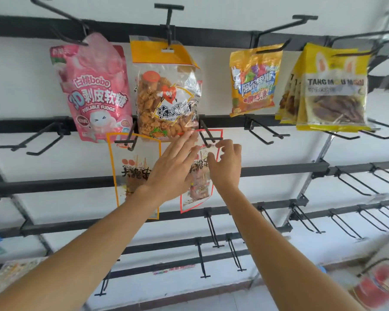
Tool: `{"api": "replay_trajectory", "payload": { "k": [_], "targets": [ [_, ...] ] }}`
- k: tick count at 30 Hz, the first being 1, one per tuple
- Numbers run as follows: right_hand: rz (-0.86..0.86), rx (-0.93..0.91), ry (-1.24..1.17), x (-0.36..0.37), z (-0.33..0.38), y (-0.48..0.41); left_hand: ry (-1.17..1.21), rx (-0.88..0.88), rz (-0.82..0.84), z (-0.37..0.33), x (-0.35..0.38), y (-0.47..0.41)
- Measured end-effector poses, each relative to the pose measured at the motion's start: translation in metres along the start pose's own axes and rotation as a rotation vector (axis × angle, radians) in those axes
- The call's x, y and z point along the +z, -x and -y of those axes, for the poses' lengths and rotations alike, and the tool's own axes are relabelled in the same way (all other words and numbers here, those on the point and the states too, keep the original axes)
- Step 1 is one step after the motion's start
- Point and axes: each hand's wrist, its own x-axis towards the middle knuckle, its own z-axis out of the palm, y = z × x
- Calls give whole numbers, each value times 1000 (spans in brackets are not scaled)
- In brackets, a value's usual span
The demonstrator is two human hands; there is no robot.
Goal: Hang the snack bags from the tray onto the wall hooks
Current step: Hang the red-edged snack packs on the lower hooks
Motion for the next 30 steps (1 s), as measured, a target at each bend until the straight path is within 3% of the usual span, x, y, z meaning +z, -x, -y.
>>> {"api": "replay_trajectory", "payload": {
  "k": [3,7,10,15,18,23,30],
  "targets": [
    [191,4,102,-8,-14,16,3,30,35,-1,8,11],
    [455,-105,456,-16,-26,52,90,-38,140,-6,21,36],
    [589,-35,539,-24,-28,76,198,-64,265,-13,22,55],
    [666,-8,570,-34,-26,111,341,-225,482,-20,7,88],
    [761,-21,602,-35,-18,130,361,-319,529,-20,-9,114],
    [915,-165,693,-28,8,180,264,-371,665,-18,-31,189],
    [1063,-279,623,2,49,244,151,-544,789,-14,-74,293]
  ]
}}
